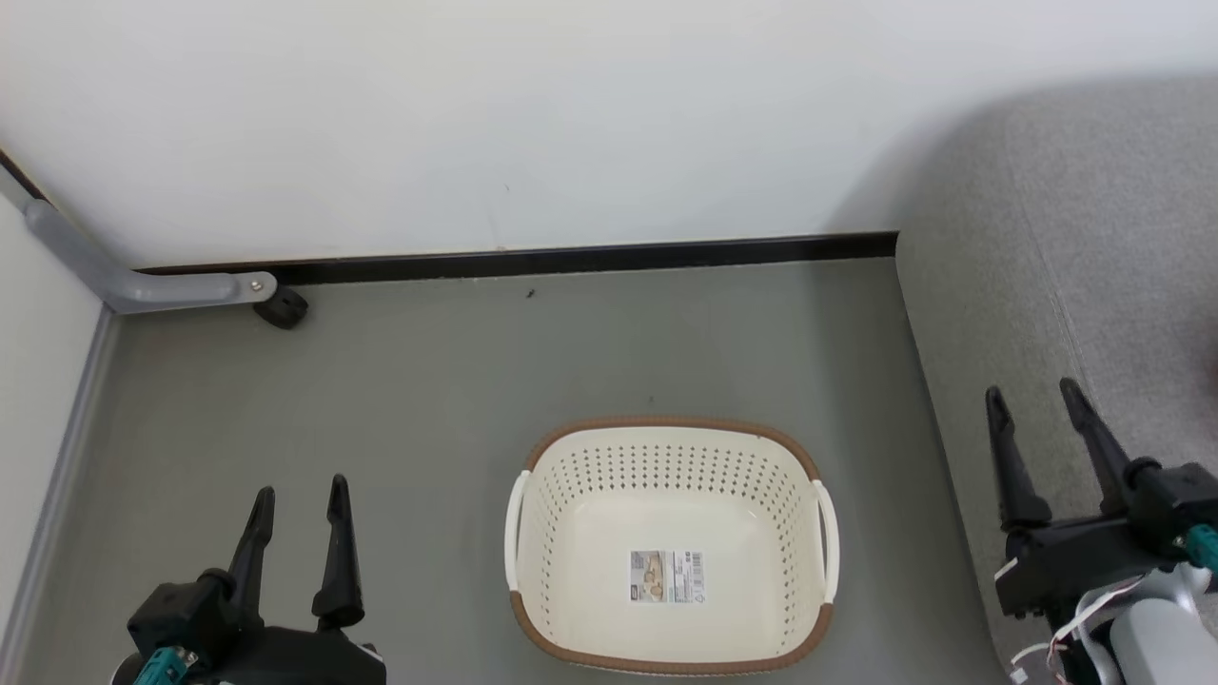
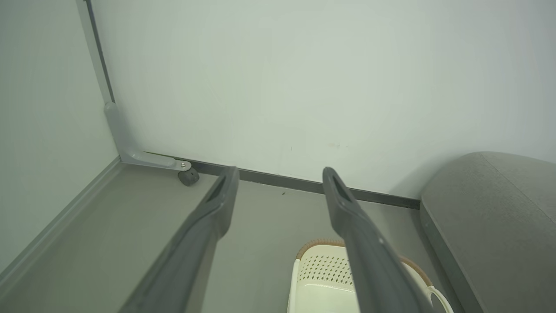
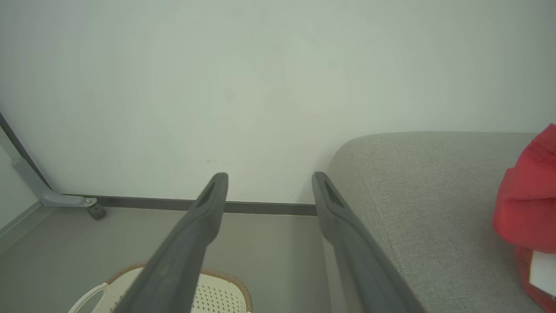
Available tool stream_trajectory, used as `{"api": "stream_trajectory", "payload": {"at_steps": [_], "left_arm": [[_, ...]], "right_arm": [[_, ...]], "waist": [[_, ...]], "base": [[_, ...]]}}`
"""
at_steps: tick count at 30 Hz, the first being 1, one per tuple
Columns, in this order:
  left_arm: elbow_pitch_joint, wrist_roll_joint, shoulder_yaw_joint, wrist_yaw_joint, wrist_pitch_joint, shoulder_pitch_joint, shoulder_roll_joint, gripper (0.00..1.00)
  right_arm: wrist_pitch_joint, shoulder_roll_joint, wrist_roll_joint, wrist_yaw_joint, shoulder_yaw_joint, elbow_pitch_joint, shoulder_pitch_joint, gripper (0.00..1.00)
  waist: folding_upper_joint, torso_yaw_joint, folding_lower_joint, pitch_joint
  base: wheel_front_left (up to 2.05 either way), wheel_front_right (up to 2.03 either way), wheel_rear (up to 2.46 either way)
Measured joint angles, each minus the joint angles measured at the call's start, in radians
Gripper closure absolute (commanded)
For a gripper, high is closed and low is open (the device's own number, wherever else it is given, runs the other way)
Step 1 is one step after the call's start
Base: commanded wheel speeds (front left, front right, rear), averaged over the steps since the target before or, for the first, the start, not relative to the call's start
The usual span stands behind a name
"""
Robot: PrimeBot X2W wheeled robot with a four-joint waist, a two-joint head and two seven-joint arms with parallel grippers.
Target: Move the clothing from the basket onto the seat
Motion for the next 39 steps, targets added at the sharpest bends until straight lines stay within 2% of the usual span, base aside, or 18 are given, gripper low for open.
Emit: {"api": "stream_trajectory", "payload": {"at_steps": [9,16,33,34,39], "left_arm": [[0.029,-0.01,0.042,0.0,-0.01,0.102,0.017,0.0],[0.03,-0.011,0.042,-0.01,-0.019,0.11,0.017,0.0],[0.057,-0.011,0.065,-0.028,-0.022,0.107,0.021,0.0],[0.058,-0.01,0.064,-0.033,-0.022,0.107,0.022,1.0],[0.109,-0.01,0.052,-0.035,-0.017,0.133,-0.013,1.0]], "right_arm": [[0.0,0.078,-0.01,0.002,0.064,0.032,0.044,0.0],[0.0,0.08,-0.021,0.009,0.067,0.037,0.055,0.0],[0.0,0.091,-0.026,0.01,0.063,0.051,0.068,0.0],[0.0,0.092,-0.027,0.01,0.062,0.051,0.068,1.0],[0.002,0.105,-0.026,0.009,0.069,0.109,0.112,1.0]], "waist": [[-0.0001,0.053,-0.0001,-0.091],[-0.0001,0.05,-0.0002,-0.12],[0.0,0.006,0.0,-0.115],[0.0001,0.005,0.0,-0.115],[0.0001,0.004,0.0,-0.115]], "base": [[0.0,0.0,0.0],[0.0,0.0,0.0],[0.0,0.0,0.0],[0.0,0.0,0.0],[0.0,0.0,0.0]]}}
